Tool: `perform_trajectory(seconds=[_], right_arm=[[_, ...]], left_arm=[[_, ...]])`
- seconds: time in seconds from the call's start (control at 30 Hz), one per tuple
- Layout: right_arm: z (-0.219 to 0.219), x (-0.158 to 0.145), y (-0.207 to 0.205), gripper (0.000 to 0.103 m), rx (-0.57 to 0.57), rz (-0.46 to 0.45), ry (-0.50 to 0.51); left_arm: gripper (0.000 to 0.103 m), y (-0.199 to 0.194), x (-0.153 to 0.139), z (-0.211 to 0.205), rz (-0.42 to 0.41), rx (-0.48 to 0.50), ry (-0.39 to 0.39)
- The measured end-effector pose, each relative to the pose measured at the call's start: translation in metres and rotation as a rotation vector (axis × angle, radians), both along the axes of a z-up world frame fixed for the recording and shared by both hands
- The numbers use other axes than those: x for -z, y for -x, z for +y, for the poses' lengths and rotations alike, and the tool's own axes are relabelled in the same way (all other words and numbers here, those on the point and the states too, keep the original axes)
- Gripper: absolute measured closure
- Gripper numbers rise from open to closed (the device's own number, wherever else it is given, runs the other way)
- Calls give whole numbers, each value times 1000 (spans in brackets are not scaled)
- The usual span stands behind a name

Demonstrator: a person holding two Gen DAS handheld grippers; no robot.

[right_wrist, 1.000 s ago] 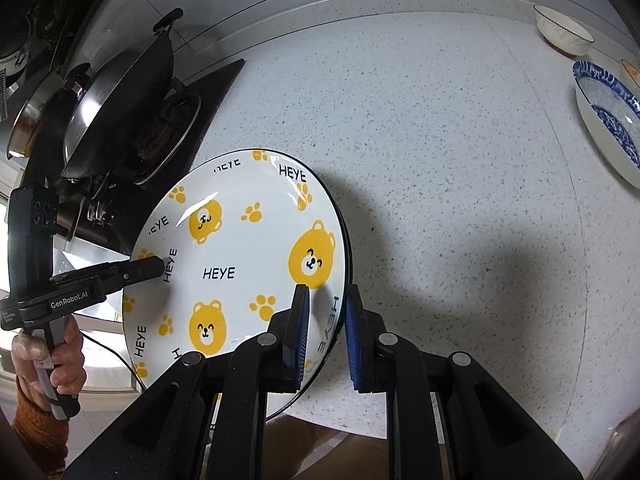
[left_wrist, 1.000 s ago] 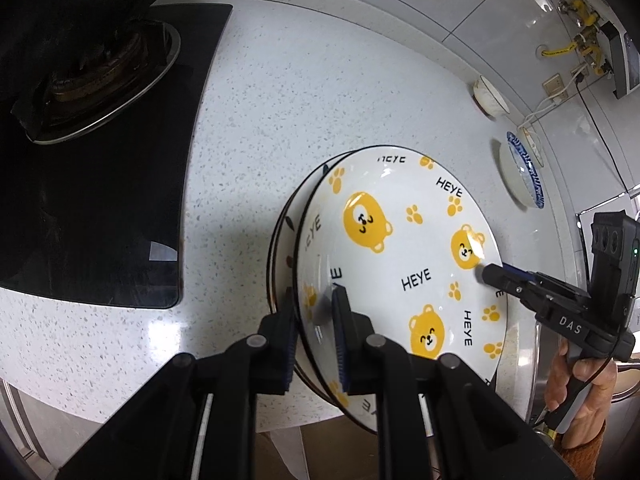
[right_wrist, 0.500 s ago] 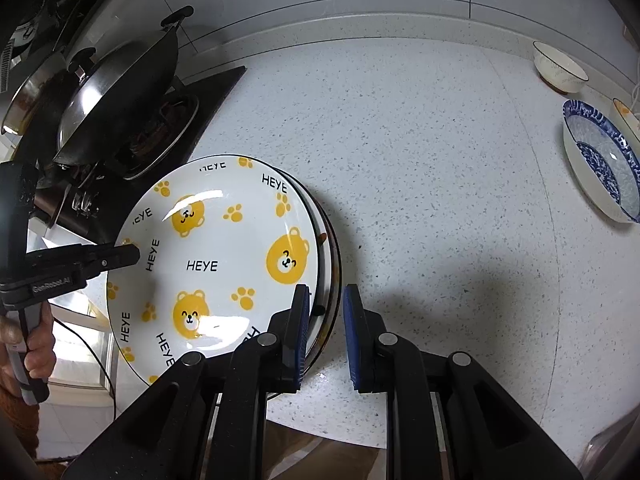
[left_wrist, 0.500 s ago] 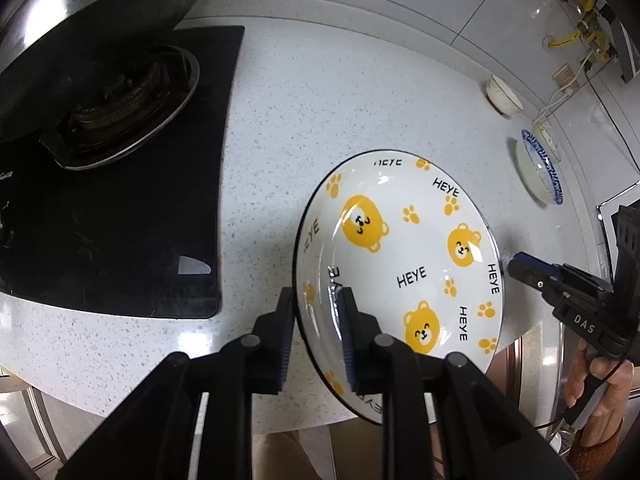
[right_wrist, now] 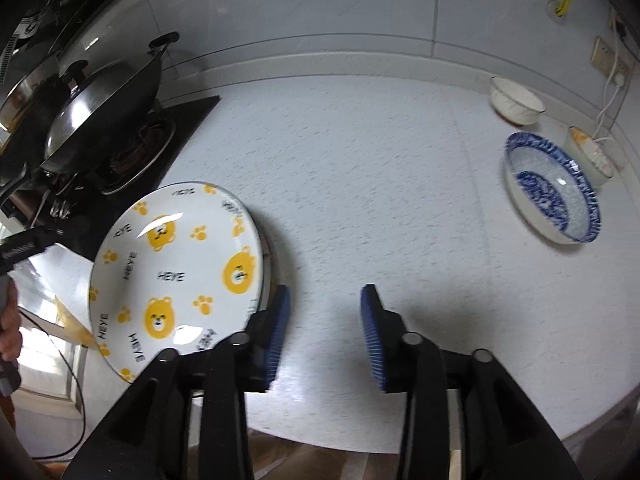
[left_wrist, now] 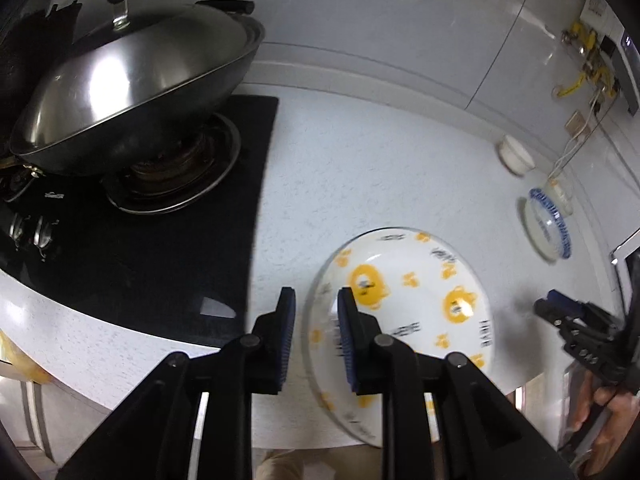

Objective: Organize plates and bowls
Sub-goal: 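Open both tools and lift them off the plate stack, then move both tools toward the blue-and-white patterned bowl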

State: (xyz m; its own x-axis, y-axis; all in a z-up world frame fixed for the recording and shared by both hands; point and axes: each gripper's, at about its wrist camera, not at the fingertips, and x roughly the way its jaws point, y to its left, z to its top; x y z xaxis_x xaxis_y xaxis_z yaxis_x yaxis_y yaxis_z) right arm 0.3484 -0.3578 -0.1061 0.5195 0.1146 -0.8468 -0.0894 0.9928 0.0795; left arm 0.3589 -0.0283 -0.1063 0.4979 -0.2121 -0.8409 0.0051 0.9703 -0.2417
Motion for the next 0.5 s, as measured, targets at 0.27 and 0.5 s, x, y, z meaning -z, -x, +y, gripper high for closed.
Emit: perform_trajectory(seconds=[0.27, 0.5], right_arm=[[-75, -2, -15, 48, 63, -25, 62], [-165, -9, -42, 44, 141, -35, 107]], left_arm=[[50, -10, -14, -107, 35, 112, 101], [50, -43, -3, -223, 81, 174, 119]])
